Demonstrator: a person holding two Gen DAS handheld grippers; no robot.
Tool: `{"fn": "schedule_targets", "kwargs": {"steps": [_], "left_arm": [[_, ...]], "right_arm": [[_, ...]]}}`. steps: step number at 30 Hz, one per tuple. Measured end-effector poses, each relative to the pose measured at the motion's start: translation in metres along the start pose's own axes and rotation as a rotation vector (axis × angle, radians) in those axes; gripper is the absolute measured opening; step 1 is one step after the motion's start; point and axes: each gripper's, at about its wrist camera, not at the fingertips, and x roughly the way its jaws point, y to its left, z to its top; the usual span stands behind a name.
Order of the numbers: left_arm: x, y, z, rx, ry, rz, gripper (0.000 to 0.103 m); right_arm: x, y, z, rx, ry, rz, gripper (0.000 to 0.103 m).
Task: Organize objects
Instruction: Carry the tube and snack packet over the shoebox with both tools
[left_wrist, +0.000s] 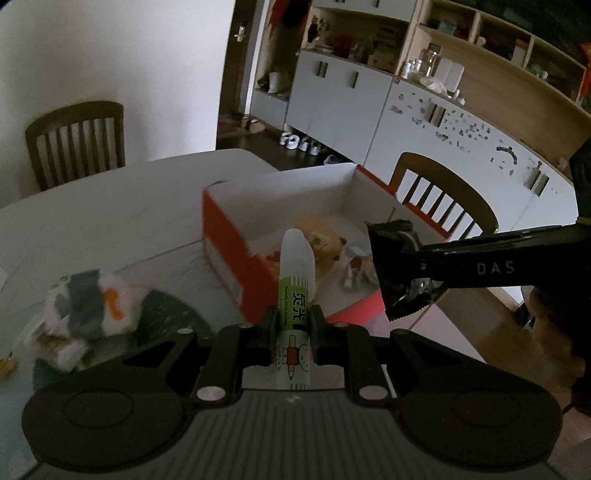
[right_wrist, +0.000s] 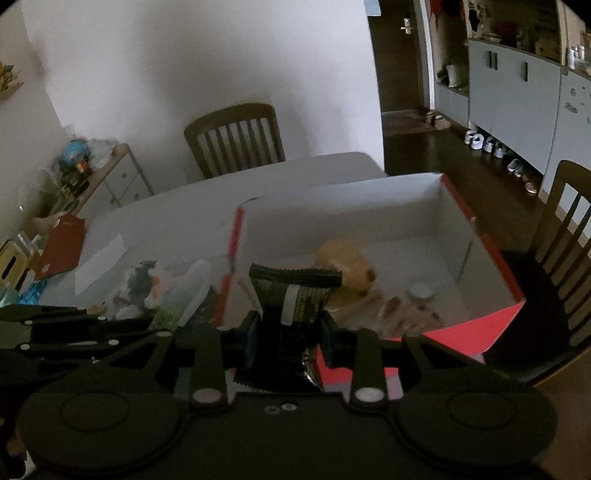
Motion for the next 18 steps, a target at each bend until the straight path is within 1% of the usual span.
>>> {"fn": "schedule_targets", "kwargs": {"steps": [8, 14, 18], "left_arm": [[0.031, -0.033, 0.025, 0.031, 0.012, 0.015, 0.016], [0.055, -0.047, 0.043, 0.066, 0.026, 0.031, 0.016], [0.073, -0.051, 0.054, 0.072, 0.04, 0.071, 0.016]], "right_arm": [[0.0, -0.049, 0.018, 0.02, -0.021, -0.028, 0.032], [0.011, -0.076, 0.031, 0.006, -0.017, -0.058, 0.032], [0.025, -0.087, 0.039, 0.002, 0.003, -0.064, 0.032]]}}
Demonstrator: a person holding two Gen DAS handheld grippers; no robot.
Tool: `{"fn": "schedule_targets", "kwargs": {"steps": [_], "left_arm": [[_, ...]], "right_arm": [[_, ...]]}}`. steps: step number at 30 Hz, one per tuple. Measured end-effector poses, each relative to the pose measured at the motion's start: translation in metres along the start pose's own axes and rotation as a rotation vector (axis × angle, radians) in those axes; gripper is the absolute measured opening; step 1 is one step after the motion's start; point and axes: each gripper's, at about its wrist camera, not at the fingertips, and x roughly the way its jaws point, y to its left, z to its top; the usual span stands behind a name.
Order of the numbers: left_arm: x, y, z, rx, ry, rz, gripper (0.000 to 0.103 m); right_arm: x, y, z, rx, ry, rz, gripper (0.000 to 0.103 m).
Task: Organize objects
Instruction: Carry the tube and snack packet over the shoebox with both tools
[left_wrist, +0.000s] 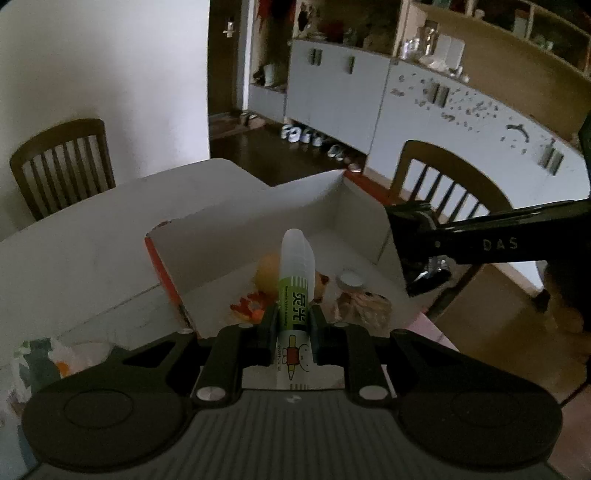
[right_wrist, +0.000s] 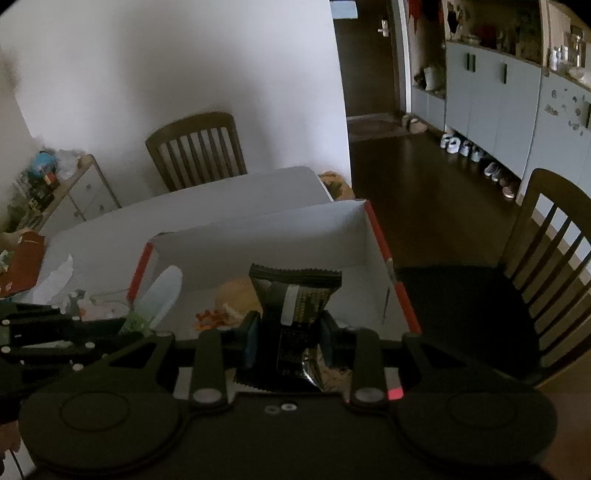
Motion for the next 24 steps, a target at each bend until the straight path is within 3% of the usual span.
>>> {"fn": "schedule_targets", "kwargs": {"steps": [14, 24], "left_arm": [[0.07, 0.005, 0.019, -0.05, 0.121, 0.216, 0.016], [0.091, 0.005, 0.009, -0.038, 0.194, 0.224, 0.016]], "right_arm": [[0.065, 0.001, -0.005, -0.092, 0.151, -0.027, 0.032], [0.097, 0.004, -0.018, -0.154, 0.25, -0.039, 0.033]]}}
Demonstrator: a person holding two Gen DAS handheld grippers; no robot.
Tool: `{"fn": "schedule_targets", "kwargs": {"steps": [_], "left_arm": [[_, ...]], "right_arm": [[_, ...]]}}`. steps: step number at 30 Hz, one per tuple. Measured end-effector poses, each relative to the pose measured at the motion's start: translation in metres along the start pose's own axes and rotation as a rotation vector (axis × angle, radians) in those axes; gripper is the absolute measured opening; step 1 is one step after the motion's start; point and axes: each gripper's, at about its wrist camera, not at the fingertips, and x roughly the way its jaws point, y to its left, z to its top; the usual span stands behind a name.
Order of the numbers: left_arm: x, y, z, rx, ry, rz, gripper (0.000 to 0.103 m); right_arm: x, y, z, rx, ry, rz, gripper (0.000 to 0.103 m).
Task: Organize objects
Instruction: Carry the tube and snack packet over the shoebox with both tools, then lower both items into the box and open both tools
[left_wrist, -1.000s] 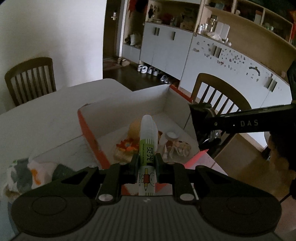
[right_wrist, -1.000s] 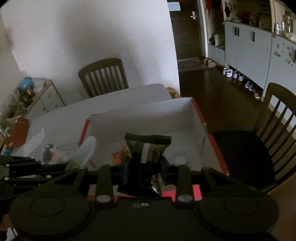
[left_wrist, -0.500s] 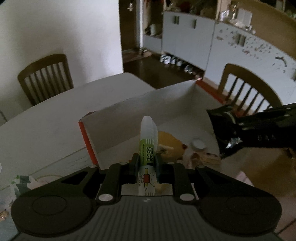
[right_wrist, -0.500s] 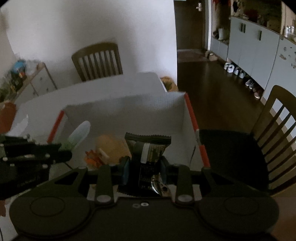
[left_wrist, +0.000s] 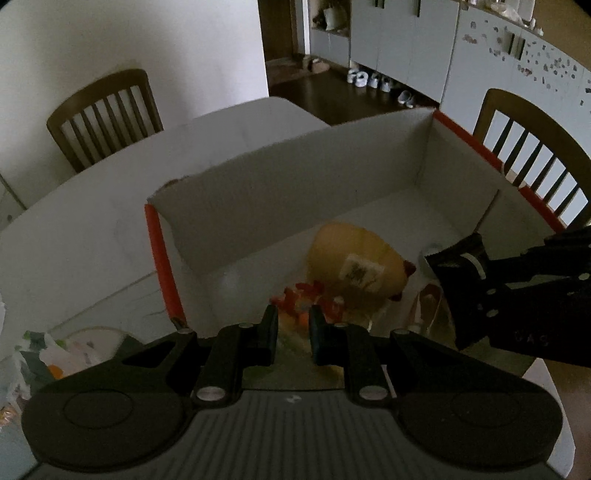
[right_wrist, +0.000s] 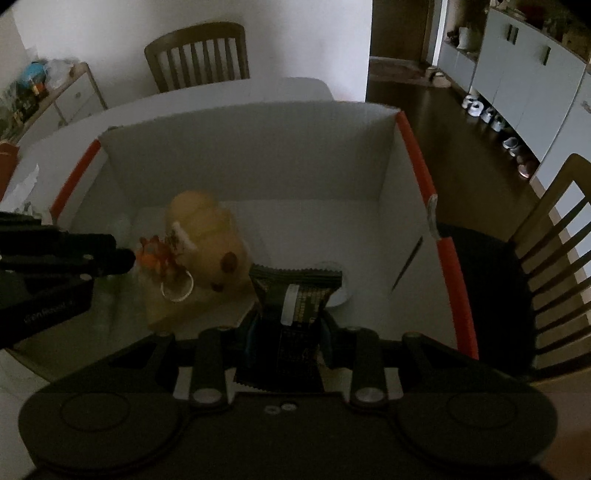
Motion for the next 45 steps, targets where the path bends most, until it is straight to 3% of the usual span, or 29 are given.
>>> {"fn": "schedule_targets", "kwargs": {"steps": [14, 18, 28, 45], "left_arm": [[-0.012, -0.007, -0.002, 0.019, -0.028, -0.04, 0.017], [-0.017, -0.009, -0.004, 0.008, -0.043, -0.052, 0.017], [-0.033, -0.008, -0.012, -0.018, -0.075, -0.076, 0.018], [-0.093, 0.011, -0.034, -0.001, -0.18, -0.158, 0.019]], "right_arm": [[-0.008, -0.005, -0.004, -0.005, -0.002, 0.029, 0.04], [-0.017, -0.005, -0.005, -0.007, -0.02, 0.044, 0.055], [-0.052, 0.001, -0.007, -0.017, -0.082, 0.063, 0.055], [-0.107, 0.033, -0.019, -0.016, -0.202, 0.072, 0.063]]}}
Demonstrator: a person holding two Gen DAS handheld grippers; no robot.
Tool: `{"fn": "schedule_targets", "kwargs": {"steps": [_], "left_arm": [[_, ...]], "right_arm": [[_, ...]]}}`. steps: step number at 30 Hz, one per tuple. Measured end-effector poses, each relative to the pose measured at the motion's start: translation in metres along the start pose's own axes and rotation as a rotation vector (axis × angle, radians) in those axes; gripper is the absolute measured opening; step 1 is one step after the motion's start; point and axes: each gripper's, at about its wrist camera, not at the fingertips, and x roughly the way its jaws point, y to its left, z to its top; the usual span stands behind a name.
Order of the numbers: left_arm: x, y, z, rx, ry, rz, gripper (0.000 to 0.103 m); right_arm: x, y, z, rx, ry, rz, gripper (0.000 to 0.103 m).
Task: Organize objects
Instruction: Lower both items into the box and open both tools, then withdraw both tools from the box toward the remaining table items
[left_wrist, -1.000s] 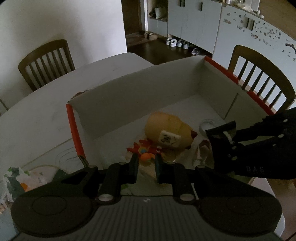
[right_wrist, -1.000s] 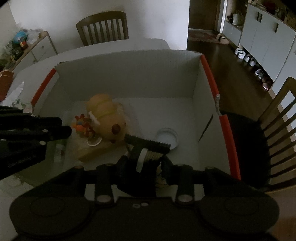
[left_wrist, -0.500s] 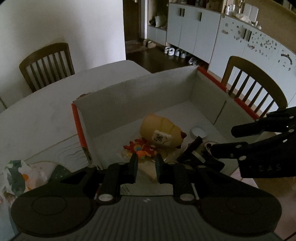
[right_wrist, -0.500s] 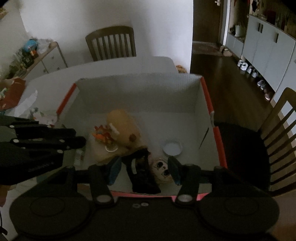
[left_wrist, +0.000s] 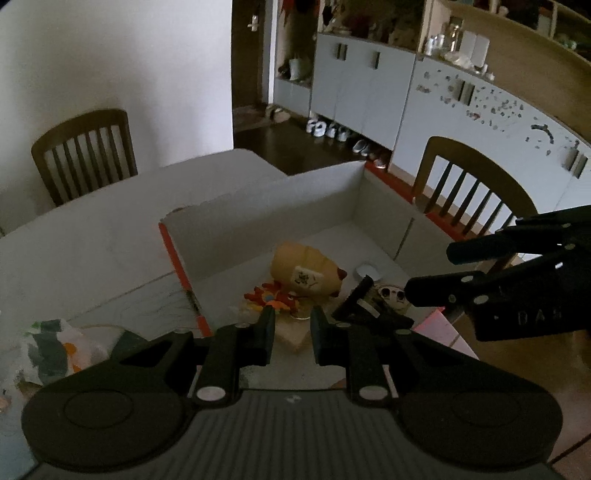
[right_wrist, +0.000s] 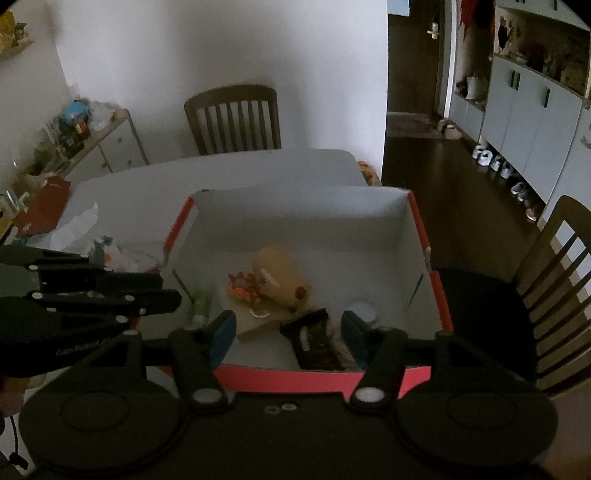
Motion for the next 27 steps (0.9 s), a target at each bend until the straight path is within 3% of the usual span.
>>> {"fn": "schedule_targets", "kwargs": {"steps": [11, 14, 16, 23, 25, 27], "left_arm": [[-0.04, 0.033, -0.019, -0.016, -0.035, -0.043, 0.021], [-0.049, 0.045, -0.026, -0.019, -0.043, -0.044, 0.034], [-0.054, 0.054, -0.031, -0.018, -0.048, -0.048, 0.051], [-0.072, 0.087, -0.048, -0.023, -0.05, -0.063, 0.054], [-0.077, 0.097, -0.054, -0.028, -0.053, -0.062, 0.067], [-0.082, 0.107, -0.06, -0.036, -0.063, -0.062, 0.072]], "right_arm": [[-0.019, 0.043, -0.011, 0.012, -0.062, -0.002, 0.07], [-0.022, 0.058, -0.014, 0.016, -0.082, 0.005, 0.072], [-0.023, 0.069, -0.015, 0.017, -0.088, 0.007, 0.073], [-0.019, 0.108, -0.019, 0.028, -0.092, 0.03, 0.083], [-0.018, 0.118, -0.02, 0.028, -0.095, 0.037, 0.088], [-0.016, 0.128, -0.021, 0.028, -0.097, 0.039, 0.092]]}}
